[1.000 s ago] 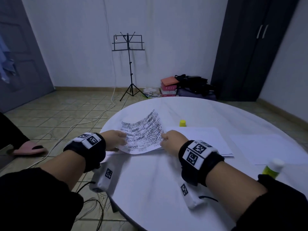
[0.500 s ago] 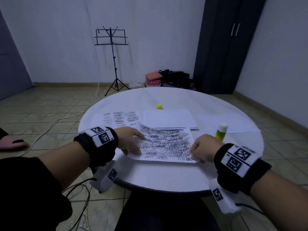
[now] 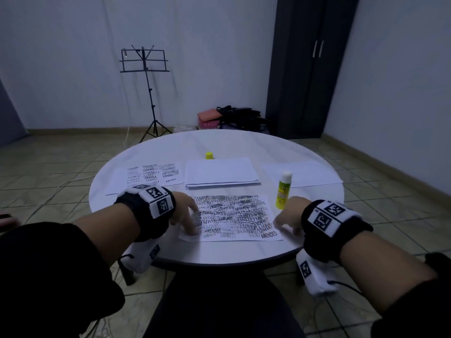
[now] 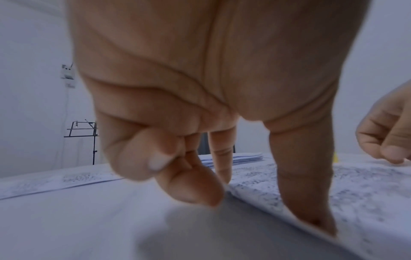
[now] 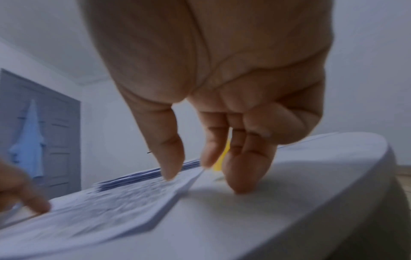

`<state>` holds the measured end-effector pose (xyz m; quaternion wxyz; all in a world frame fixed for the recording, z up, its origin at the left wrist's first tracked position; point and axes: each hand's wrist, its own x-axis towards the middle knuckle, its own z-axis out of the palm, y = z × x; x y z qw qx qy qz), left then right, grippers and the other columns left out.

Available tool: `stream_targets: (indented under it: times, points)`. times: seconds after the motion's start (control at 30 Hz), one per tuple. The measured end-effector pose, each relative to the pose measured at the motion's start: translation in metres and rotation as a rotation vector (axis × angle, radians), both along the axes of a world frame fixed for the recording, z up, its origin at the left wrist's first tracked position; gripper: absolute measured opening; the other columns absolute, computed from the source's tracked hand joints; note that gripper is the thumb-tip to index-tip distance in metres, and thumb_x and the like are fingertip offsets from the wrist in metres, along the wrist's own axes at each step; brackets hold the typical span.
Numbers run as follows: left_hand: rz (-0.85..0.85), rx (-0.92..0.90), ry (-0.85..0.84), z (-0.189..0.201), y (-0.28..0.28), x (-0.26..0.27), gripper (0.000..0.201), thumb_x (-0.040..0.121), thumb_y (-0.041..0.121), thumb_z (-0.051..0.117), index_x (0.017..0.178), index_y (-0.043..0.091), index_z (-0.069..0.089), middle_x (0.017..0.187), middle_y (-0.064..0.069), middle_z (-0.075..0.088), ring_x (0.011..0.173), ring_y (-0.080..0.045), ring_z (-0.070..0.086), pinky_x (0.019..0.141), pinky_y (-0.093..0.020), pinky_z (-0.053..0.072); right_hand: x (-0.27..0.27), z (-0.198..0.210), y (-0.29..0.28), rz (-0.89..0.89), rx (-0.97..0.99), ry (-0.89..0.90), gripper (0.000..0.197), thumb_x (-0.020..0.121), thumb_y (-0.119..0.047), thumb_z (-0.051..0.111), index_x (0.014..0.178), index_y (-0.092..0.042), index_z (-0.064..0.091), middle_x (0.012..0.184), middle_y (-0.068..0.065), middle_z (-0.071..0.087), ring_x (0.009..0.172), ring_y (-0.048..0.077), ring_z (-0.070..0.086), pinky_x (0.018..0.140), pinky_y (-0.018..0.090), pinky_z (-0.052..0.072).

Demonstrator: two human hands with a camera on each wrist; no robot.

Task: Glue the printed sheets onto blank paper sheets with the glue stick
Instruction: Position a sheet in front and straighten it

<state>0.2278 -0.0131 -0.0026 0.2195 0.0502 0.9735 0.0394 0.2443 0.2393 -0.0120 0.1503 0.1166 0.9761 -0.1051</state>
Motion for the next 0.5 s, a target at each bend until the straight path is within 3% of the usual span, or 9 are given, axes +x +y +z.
stream_targets:
  times: [0.13,0.17,0.27,0.37,0.43,0.5]
  points:
    - [0.000,-0.021,0.013,-0.004,-0.004,-0.004,0.072,0.073,0.044,0.078,0.136,0.033,0.046,0.095,-0.005,0.068,0.070,-0.012,0.058,0.048,-0.016,0.039,-0.016,0.000,0.017,-0.185,-0.238,0.068,0.061,0.080,-0.038,0.070,0.126,-0.007,0.045,0.108,0.008,0.055,0.097,0.026,0.059,0.091,0.034,0.047]
    - [-0.003,-0.024,0.014,-0.006,-0.005,-0.006,0.072,0.072,0.045,0.078,0.136,0.033,0.046,0.093,-0.004,0.068,0.069,-0.012,0.058,0.048,-0.016,0.038,-0.019,0.000,0.018,-0.206,-0.302,0.091,0.063,0.080,-0.039,0.071,0.126,-0.007,0.042,0.106,0.008,0.055,0.092,0.026,0.060,0.088,0.034,0.047]
    - [-0.006,-0.011,0.008,-0.009,-0.007,-0.010,0.071,0.072,0.047,0.077,0.134,0.031,0.048,0.074,0.004,0.064,0.050,-0.003,0.053,0.047,-0.015,0.039,-0.028,0.003,0.015,-0.163,-0.360,0.108,0.035,0.088,-0.033,0.062,0.111,-0.011,0.047,0.084,0.005,0.053,0.068,0.020,0.053,0.074,0.030,0.043]
    - [-0.033,-0.013,-0.001,-0.010,-0.007,-0.013,0.068,0.073,0.044,0.077,0.134,0.031,0.049,0.067,0.007,0.062,0.036,0.003,0.049,0.043,-0.014,0.039,-0.031,0.011,0.006,-0.078,-0.226,0.147,0.022,0.094,-0.024,0.052,0.107,-0.007,0.054,0.087,0.008,0.055,0.078,0.024,0.053,0.070,0.028,0.040]
    - [-0.052,-0.011,0.008,-0.010,-0.009,-0.014,0.067,0.073,0.043,0.078,0.133,0.033,0.050,0.073,0.005,0.064,0.047,0.000,0.051,0.045,-0.014,0.038,-0.032,0.015,-0.003,-0.032,-0.205,0.198,0.018,0.093,-0.023,0.052,0.102,-0.007,0.052,0.078,0.004,0.052,0.074,0.021,0.051,0.059,0.026,0.036]
    - [-0.068,-0.004,0.007,-0.013,-0.014,-0.015,0.066,0.071,0.045,0.078,0.131,0.035,0.051,0.082,0.002,0.067,0.062,-0.006,0.056,0.054,-0.016,0.041,-0.034,0.019,-0.017,0.010,-0.248,0.230,0.017,0.092,-0.026,0.053,0.096,-0.009,0.051,0.074,0.003,0.050,0.064,0.017,0.047,0.054,0.026,0.032]
